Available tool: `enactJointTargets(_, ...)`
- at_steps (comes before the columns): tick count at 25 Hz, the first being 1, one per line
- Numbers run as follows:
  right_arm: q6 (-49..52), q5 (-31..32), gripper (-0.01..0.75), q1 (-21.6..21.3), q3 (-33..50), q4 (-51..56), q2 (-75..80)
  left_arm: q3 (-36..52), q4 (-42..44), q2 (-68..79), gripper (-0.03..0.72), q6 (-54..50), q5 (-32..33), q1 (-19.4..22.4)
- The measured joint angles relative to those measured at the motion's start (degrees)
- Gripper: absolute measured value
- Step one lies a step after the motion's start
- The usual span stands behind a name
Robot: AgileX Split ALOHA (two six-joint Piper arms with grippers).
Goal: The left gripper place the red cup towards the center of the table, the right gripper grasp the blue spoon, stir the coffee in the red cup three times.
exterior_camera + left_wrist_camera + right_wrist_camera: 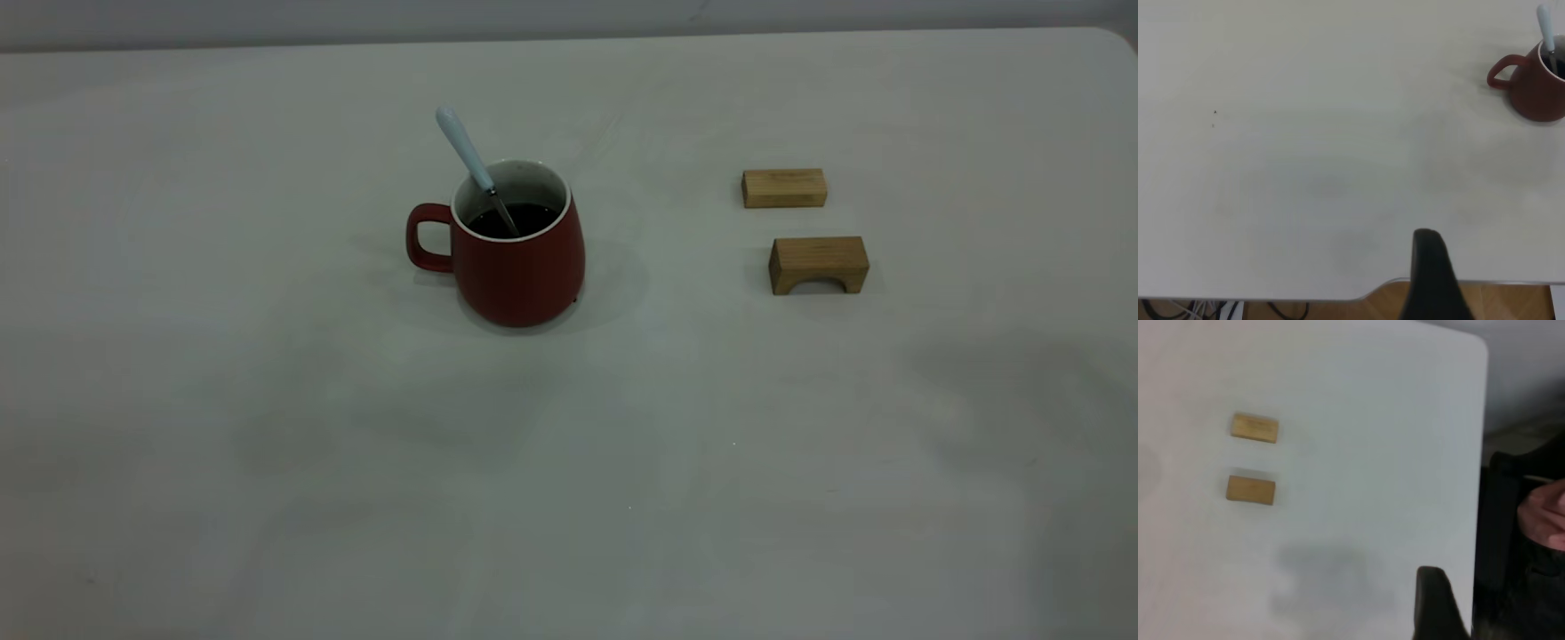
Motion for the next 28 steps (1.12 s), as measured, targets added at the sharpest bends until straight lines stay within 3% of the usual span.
enactJointTargets(5,0.17,0.00,0.487,-0.96,12.99,0.07,-23.23,0.00,0.00,0.00,0.551,0.00,0.00,0.00)
enactJointTargets(14,3.98,0.00,0.487,-12.58,34.78,5.08,-52.28,0.00,0.00,0.00,0.551,0.00,0.00,0.00)
enactJointTargets(18,3.63,0.00,0.485,-17.79,40.54,8.12,-61.80,0.00,0.00,0.00,0.551,0.00,0.00,0.00)
enactJointTargets(24,1.74,-0.05,0.461,-18.30,44.91,12.10,-66.22,0.00,0.00,0.00,0.551,0.00,0.00,0.00)
enactJointTargets(28,-4.94,-1.74,0.440,-18.30,48.88,16.96,-66.22,0.00,0.00,0.00,0.551,0.00,0.00,0.00)
